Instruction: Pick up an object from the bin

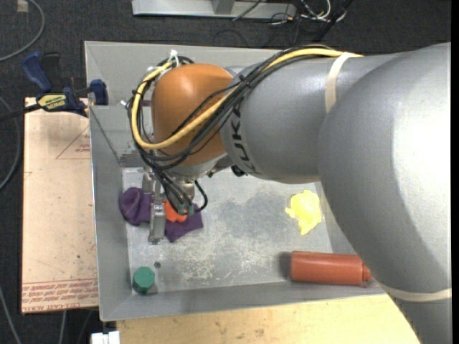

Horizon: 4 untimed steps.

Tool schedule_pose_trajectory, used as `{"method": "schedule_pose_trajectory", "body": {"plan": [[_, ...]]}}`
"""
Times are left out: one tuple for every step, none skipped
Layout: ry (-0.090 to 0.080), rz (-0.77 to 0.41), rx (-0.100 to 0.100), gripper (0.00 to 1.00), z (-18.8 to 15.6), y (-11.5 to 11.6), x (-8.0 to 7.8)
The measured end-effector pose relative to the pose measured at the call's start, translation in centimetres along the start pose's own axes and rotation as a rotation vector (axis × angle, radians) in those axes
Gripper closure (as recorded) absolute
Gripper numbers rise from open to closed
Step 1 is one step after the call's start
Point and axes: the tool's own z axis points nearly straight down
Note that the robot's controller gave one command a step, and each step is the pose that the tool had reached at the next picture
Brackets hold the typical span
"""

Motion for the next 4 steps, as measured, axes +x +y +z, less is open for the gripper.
{"method": "schedule_pose_trajectory", "body": {"plan": [[-0.001,0.0,0.0,0.0,0.0,0.0,-0.1],[0.015,-0.048,0.006,0.0,1.2,-0.8,0.2],[0.0,-0.023,-0.001,0.0,-5.5,-0.2,-0.5],[-0.009,0.022,-0.004,0.0,-3.6,-0.5,-1.5]]}}
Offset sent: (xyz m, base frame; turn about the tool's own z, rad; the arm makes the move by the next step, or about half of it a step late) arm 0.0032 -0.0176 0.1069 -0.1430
